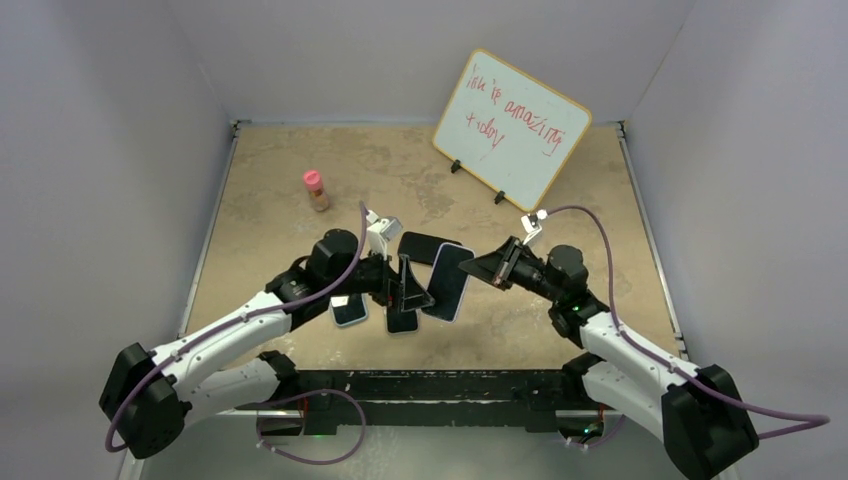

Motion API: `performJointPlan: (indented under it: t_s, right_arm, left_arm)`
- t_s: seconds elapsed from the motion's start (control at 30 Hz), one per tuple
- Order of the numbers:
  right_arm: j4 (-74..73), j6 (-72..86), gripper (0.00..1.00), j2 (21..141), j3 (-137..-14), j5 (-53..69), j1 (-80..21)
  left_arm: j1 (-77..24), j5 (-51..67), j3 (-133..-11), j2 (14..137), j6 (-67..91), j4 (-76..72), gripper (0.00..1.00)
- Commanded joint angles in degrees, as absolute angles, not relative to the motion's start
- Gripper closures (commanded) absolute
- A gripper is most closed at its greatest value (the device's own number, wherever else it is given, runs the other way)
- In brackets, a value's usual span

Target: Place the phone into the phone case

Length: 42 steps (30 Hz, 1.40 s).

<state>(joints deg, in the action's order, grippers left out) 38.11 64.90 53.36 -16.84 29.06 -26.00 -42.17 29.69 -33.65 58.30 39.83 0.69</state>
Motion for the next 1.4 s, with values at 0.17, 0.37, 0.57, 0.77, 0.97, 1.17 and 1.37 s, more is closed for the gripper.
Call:
performJointPlan:
  t_s: [0.17, 0.37, 0.57, 0.77, 0.97, 1.17, 1.37]
  right_arm:
    - [3.9, 48.3, 1.0, 56.0, -28.5, 18.6, -22.7]
    - [-4.5, 42.6, 1.0, 59.8, -29.8, 21.4, -17.4]
    - [-3.8, 40.3, 1.0, 65.5, -30.3, 23.2, -14.8]
    - [3.3, 41.8, 0.97, 71.1, -27.6, 25.3, -13.8]
    - [-2.0, 41.7, 0.64, 70.9, -29.2, 19.4, -13.6]
    - [-7.6, 41.1, 0.44, 66.6, -30.5, 14.3, -13.6]
    - [-15.0, 38.2, 0.21, 61.4, -34.9, 11.6, -13.6]
  left_arm:
    - [-42.2, 10.5, -45.1, 54.5, 23.2, 21.5, 0.1]
    - [-42.1, 3.7, -46.2, 53.3, 19.4, 25.3, 0.09]
    - [-42.2, 4.3, -46.1, 52.1, 19.0, 24.9, 0.08]
    - [-42.1, 3.3, -46.1, 51.3, 19.1, 26.2, 0.08]
    - [-42.1, 2.3, -45.8, 51.0, 19.6, 26.2, 0.08]
    - [-42.2, 2.6, -45.7, 51.5, 20.2, 25.7, 0.08]
    - [-42.1, 2.2, -45.5, 51.7, 22.7, 24.4, 0.08]
